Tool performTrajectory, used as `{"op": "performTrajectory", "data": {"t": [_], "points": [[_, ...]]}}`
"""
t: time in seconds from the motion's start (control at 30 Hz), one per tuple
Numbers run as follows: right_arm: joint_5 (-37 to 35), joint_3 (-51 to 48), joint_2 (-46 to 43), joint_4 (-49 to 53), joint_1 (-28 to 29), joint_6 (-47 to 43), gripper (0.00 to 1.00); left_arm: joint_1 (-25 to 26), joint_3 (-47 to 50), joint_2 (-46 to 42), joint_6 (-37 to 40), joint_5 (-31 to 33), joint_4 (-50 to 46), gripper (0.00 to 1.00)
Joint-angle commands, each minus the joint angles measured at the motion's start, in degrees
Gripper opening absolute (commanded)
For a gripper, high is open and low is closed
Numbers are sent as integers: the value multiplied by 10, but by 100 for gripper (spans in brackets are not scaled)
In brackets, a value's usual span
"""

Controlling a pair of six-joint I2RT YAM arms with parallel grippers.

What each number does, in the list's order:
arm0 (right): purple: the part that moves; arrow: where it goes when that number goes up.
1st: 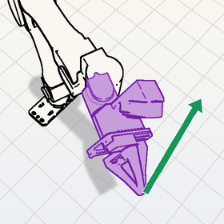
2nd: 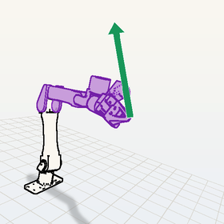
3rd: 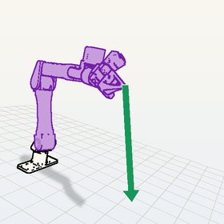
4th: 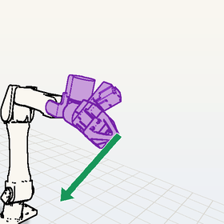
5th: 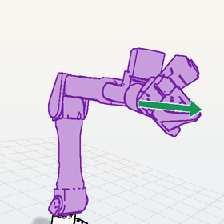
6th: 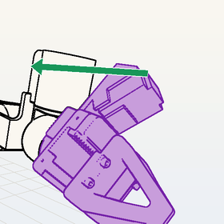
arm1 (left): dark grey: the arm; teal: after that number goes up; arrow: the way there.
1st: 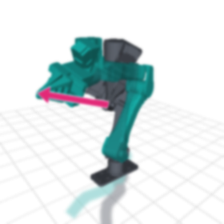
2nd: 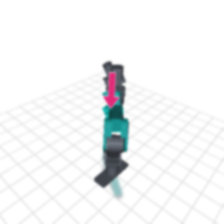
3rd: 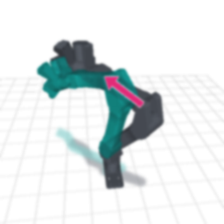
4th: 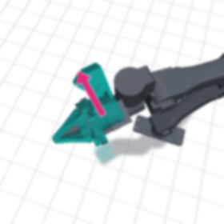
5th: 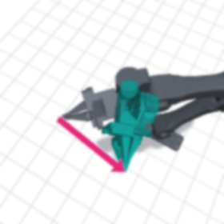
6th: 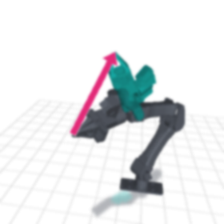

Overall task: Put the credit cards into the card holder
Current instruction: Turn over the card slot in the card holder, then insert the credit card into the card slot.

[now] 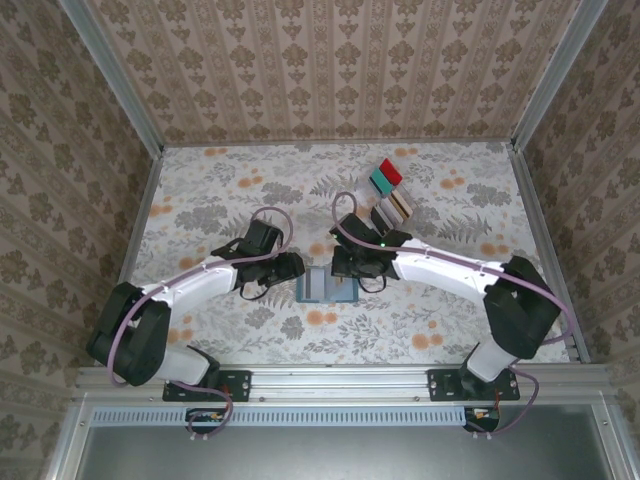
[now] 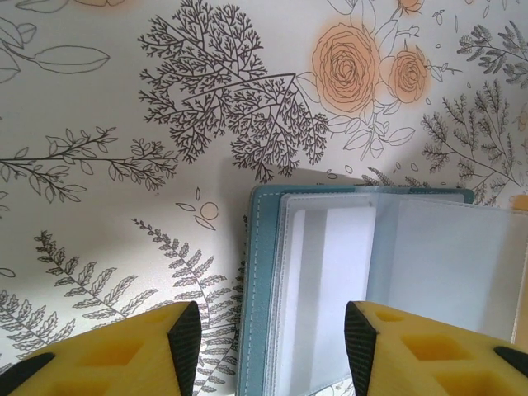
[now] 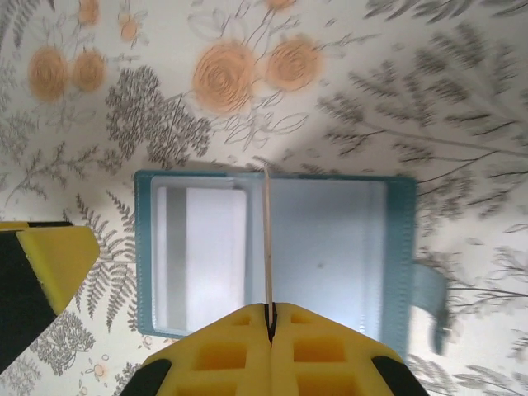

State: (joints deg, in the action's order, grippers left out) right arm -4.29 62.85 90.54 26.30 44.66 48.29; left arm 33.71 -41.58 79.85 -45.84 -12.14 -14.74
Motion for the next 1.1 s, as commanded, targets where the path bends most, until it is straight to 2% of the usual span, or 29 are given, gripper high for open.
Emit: {"op": "performTrajectory", "data": {"t": [0.0,0.1,0.17,0.3,0.47,0.8,1.07], "points": [[-46,-27,-58,32,-21,0,4,-2,6,-3,-6,6,-8,53],[-37,-45,-81,11,-25,-6,4,-4,0,10,-4,-3,-8,53],[-7,-56,-82,-26,-24,-6,4,-3,-4,22,-2,-13,-4,53],[89,-83,-48,-130,-23,23,3,-3,-6,41,-2,-33,10,51],[144,-118,-6,-235,-21,63,3,-3,-5,55,-1,-46,17,48],[171,-155,36,-305,-22,89,3,-2,-8,77,1,-59,24,42],[161,-175,61,-309,-22,92,4,-1,-7,94,2,-58,25,33]]}}
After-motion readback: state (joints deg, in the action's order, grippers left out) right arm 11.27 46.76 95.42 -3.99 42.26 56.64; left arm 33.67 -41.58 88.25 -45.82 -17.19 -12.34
